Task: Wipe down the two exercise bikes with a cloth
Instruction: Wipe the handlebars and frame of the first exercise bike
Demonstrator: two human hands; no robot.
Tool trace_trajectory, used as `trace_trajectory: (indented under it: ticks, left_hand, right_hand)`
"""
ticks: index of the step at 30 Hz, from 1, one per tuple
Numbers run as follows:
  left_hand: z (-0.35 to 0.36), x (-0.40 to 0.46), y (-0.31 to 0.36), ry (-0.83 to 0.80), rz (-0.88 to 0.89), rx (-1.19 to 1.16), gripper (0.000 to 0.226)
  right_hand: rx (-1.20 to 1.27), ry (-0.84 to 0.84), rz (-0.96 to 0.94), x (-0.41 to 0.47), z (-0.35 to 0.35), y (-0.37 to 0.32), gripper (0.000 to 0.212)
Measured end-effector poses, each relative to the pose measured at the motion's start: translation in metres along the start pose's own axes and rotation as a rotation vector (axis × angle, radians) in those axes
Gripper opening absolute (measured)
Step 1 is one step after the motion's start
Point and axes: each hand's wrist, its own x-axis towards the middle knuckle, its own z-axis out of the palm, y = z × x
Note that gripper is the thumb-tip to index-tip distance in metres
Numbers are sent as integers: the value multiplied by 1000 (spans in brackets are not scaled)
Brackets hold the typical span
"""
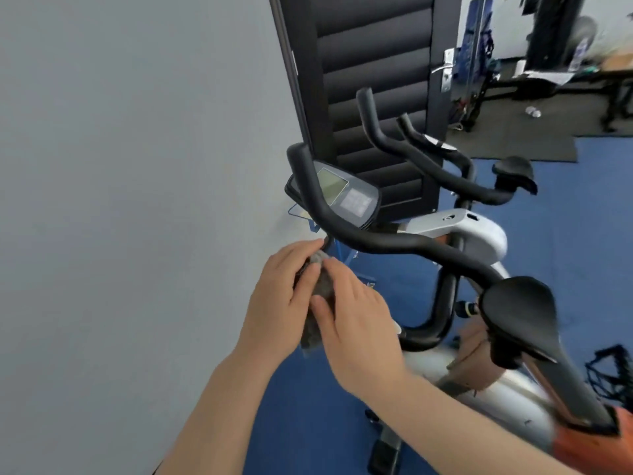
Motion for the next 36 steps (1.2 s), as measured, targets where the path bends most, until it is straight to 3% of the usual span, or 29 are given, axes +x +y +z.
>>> trace_trajectory:
  ticks: [5, 9, 14, 21, 24, 30, 36]
  left_hand:
    - [-16, -5, -14, 71, -91, -252, 32]
    - [-6, -20, -18, 82, -131, -323, 38]
    - [9, -28, -17, 99, -113, -277, 46]
    - [21, -32, -17, 163, -51, -223, 53]
    - [26, -36, -16, 162, 44, -151, 57]
    - [24, -32, -26, 215, 94, -187, 49]
    - [24, -27, -30, 271, 100, -257, 45]
  right_hand:
    - [-179, -67, 7, 33, 14, -7, 48]
    - [-483, -19, -51, 26, 19, 0, 59]
    - [-746, 77, -202, -18, 4, 43, 54]
    - [-603, 109, -296, -49, -30, 92, 45]
    - [-601, 111, -237, -56, -39, 98, 43]
    - [-360, 247, 112, -57, -6, 51, 38]
    - [-440, 136, 109, 18, 24, -11, 46]
